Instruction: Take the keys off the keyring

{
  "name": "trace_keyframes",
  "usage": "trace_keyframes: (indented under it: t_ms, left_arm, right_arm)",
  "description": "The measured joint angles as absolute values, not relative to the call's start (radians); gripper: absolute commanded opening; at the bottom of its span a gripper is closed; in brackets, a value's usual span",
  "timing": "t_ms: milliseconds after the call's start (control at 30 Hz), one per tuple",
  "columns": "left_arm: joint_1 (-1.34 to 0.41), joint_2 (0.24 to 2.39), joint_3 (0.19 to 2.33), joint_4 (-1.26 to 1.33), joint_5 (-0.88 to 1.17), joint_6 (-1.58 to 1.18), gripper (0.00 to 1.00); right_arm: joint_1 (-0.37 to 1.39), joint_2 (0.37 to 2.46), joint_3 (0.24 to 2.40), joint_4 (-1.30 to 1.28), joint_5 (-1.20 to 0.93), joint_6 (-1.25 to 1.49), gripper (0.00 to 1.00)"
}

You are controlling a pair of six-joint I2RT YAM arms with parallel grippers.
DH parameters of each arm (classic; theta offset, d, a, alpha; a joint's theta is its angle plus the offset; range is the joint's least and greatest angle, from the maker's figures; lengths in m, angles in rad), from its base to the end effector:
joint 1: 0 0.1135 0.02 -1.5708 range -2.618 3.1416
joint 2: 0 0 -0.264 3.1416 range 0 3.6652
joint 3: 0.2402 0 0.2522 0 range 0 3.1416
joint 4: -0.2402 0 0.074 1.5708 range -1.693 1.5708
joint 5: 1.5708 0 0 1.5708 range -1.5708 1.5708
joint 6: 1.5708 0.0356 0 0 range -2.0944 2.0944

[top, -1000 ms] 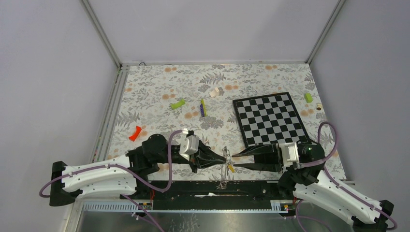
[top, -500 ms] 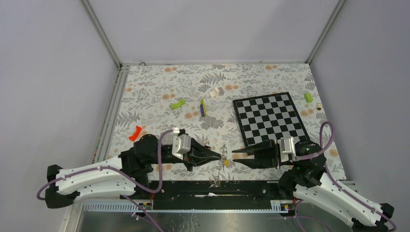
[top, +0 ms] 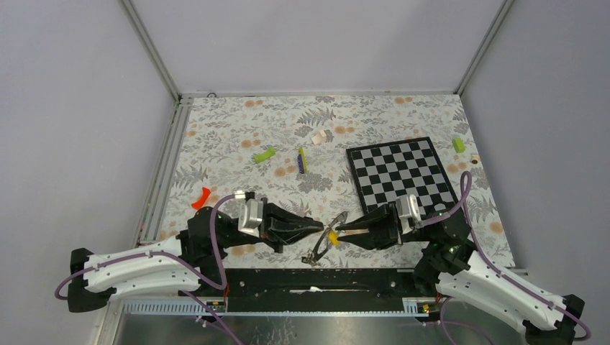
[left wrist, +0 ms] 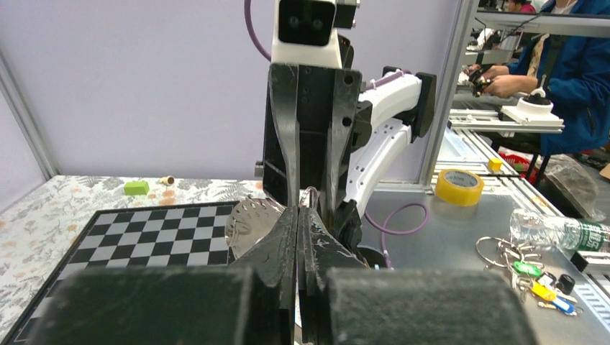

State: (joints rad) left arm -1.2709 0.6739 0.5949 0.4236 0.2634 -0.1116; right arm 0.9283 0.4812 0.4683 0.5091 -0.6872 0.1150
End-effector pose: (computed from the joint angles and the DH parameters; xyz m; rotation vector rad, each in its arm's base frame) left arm 0.0398 -0.1600 0.3553 0.9417 0.9794 -1.3462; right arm 0.0544 0.1104 0.3409 -1.0514 0.7559 1.2730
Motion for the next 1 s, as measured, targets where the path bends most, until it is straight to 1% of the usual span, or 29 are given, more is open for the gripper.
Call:
trace_keyframes:
  t_ms: [100, 200, 300, 500, 667, 867, 1000]
  left_arm:
    - [-1.271, 0.675, 0.595, 0.447, 0.253, -0.112, 0.00]
    - [-1.271, 0.682, 0.595, 0.466, 0.244, -0.112, 0.00]
    - [-1.271, 0.691, 0.595, 0.474, 0.236, -0.111, 0.00]
    - [-1.271, 0.710, 0.595, 0.473, 0.230, -0.109, 0.00]
    - [-1.271, 0.718, 0.596, 0.471, 0.229, -0.105, 0.00]
    - [-1.271, 0.727, 0.596, 0.473, 0.229, -0.105, 0.00]
    - [-1.271, 0.729, 0.596, 0.473, 0.229, -0.105, 0.00]
  right_arm:
    - [0.928, 0.502, 0.468, 0.514, -0.701, 0.123, 0.30]
    - [0.928, 0.513, 0.466, 0.525, -0.701, 0.130, 0.31]
    - [0.928, 0.513, 0.455, 0.547, -0.693, 0.133, 0.36]
    - [0.928, 0.515, 0.430, 0.595, -0.665, 0.159, 0.40]
    - [0.928, 0.527, 0.426, 0.636, -0.662, 0.189, 0.40]
    - [0.928, 0.541, 0.419, 0.659, -0.661, 0.206, 0.35]
    - [0.928, 0.553, 0.413, 0.665, -0.649, 0.212, 0.35]
